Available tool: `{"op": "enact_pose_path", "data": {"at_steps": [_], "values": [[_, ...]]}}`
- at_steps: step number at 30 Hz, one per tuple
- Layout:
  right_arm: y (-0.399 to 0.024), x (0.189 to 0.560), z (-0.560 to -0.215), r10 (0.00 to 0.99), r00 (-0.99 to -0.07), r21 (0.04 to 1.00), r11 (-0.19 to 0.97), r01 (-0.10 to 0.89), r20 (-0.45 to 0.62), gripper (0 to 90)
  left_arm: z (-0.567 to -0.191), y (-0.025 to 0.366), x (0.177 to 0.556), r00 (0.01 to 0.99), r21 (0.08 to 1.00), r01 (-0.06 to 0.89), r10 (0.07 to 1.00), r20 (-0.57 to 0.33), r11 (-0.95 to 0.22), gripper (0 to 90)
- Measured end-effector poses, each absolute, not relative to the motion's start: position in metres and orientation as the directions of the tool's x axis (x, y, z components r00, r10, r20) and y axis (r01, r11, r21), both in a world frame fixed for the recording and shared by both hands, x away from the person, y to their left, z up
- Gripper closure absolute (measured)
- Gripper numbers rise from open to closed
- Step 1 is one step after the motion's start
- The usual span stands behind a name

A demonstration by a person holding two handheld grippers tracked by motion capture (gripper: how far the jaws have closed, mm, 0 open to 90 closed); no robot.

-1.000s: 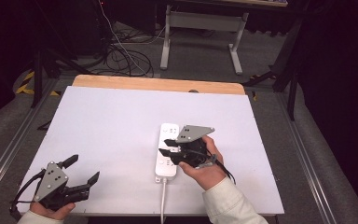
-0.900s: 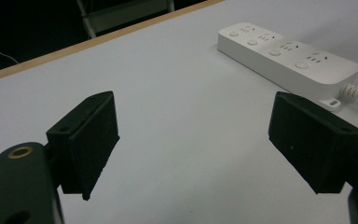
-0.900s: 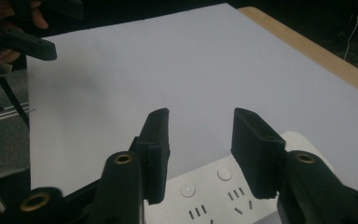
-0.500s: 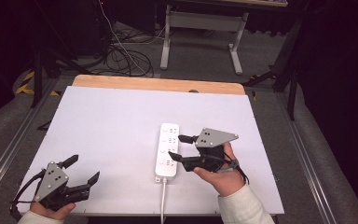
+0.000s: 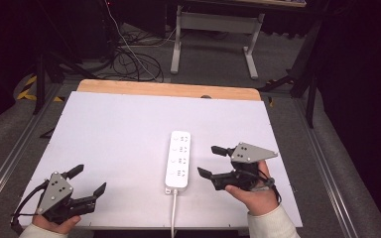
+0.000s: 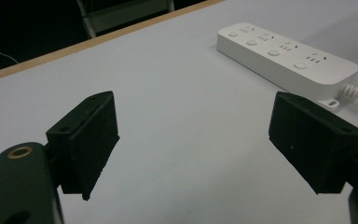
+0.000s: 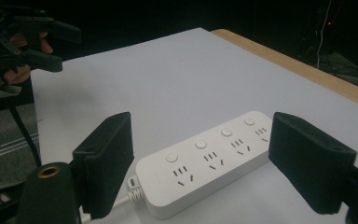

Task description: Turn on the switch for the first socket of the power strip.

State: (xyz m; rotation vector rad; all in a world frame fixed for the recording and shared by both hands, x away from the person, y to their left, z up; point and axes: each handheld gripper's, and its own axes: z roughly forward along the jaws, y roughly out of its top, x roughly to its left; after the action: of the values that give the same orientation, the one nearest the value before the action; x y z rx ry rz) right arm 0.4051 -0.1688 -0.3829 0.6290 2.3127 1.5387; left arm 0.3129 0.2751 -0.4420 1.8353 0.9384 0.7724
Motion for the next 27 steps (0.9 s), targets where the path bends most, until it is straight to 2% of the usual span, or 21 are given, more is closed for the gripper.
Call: {"op": "enact_pose_path", "data": {"at_steps": [13,27], "values": [[-0.212,0.398,-0.407,0.544,-0.839,0.936,0.283,0.21,0.024,7.3,-0.441,0.275,0.312,0.521,0.913,0.283,0.846,0.111,-0.293,16.0],[-0.246,0.398,-0.443,0.59,-0.805,0.924,0.271,0.268,0.06,6.6,-0.442,0.275,0.312,0.52,0.915,0.274,0.846,0.118,-0.296,15.3]]}}
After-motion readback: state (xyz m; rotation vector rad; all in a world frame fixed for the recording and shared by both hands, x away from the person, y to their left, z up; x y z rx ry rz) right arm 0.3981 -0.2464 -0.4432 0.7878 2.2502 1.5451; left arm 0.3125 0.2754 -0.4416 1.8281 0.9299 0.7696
